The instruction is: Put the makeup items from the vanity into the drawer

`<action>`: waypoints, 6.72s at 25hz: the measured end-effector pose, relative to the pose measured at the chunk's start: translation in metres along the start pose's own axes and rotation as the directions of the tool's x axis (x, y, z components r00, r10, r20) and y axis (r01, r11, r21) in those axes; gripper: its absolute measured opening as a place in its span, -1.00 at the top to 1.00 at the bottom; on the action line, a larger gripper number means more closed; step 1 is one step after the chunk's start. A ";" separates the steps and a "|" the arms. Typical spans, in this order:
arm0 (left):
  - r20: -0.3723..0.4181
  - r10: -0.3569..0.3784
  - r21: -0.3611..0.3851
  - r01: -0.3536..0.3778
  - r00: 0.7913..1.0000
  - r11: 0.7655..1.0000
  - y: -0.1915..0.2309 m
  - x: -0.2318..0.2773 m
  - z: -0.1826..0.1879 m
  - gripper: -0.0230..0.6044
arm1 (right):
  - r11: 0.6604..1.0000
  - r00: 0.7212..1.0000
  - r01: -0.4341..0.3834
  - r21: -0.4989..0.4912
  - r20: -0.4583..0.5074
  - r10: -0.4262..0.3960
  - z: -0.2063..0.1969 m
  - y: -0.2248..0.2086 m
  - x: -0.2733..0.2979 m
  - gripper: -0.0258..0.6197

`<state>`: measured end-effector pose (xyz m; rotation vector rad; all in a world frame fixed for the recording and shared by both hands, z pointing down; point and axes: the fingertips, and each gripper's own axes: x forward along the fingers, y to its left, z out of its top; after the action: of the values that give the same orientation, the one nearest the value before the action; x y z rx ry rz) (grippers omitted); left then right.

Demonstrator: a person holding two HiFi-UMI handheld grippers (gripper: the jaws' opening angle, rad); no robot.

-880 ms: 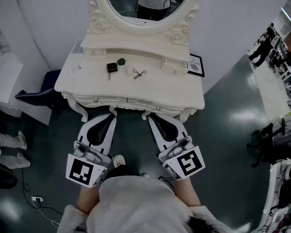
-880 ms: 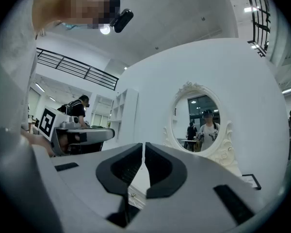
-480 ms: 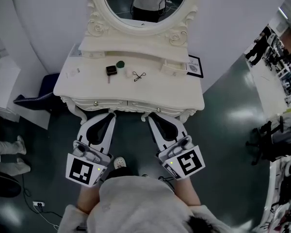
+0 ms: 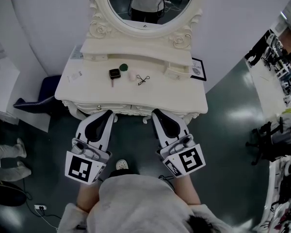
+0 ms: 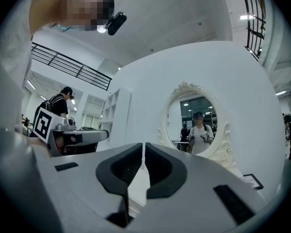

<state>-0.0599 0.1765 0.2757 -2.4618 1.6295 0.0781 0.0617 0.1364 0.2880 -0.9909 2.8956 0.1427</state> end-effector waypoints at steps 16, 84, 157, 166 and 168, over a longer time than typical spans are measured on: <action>-0.008 0.033 0.034 -0.033 0.999 0.999 0.056 0.005 -0.009 0.88 | 0.994 0.995 0.103 -0.037 -0.009 -0.103 -0.009 -0.014 0.022 0.82; -0.017 0.050 0.025 -0.049 0.999 0.998 0.211 0.222 -0.076 0.88 | 0.988 0.909 0.030 0.149 -0.414 0.034 -0.168 -0.188 0.265 0.82; 0.034 -0.195 -0.087 0.197 0.980 0.976 0.243 0.265 -0.113 0.88 | 0.925 0.751 0.369 0.093 -0.616 -0.238 -0.257 -0.205 0.235 0.62; 0.038 -0.208 -0.075 0.210 0.977 0.975 0.206 0.281 -0.105 0.88 | 0.902 0.757 0.427 0.065 -0.572 -0.317 -0.232 -0.258 0.191 0.62; 0.069 -0.187 -0.090 0.193 0.980 0.977 0.200 0.289 -0.095 0.88 | 0.895 0.749 0.442 0.056 -0.572 -0.334 -0.230 -0.271 0.179 0.62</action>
<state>-0.1347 -0.1785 0.3009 -2.6463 1.3896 0.2060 0.0773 -0.2111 0.4811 -1.8264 2.9778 -0.5265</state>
